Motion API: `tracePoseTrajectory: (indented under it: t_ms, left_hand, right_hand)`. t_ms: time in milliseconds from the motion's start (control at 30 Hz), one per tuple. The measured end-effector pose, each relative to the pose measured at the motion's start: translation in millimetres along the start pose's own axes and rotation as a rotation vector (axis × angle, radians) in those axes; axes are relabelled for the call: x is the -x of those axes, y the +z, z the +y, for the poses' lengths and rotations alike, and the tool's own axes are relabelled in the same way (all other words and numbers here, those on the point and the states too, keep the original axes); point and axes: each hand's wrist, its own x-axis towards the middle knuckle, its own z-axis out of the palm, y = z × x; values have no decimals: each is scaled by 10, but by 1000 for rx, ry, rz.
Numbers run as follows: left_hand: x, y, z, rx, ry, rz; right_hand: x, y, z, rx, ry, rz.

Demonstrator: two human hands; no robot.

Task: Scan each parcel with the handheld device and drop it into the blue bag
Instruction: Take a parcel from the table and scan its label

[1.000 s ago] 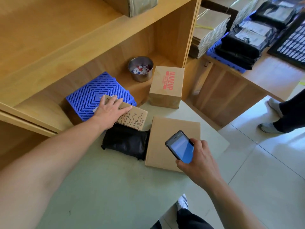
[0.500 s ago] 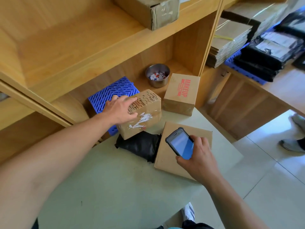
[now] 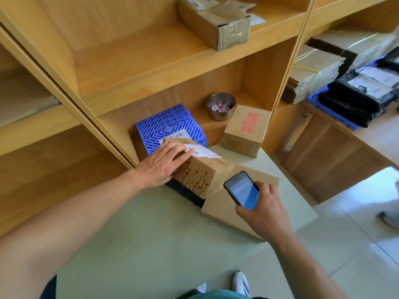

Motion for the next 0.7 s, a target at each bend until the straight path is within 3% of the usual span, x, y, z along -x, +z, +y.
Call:
tracePoseTrajectory:
  t_ms: [233, 467, 700]
  left_hand:
    - [-148, 307, 697, 21, 13, 124]
    - [-263, 576, 1116, 34, 113, 86]
    - [-144, 621, 1173, 112, 53, -67]
  right_hand:
    - [117, -123, 340, 12, 62, 39]
    - [199, -299, 720, 24, 105, 63]
    - [218, -265, 796, 44, 87, 22]
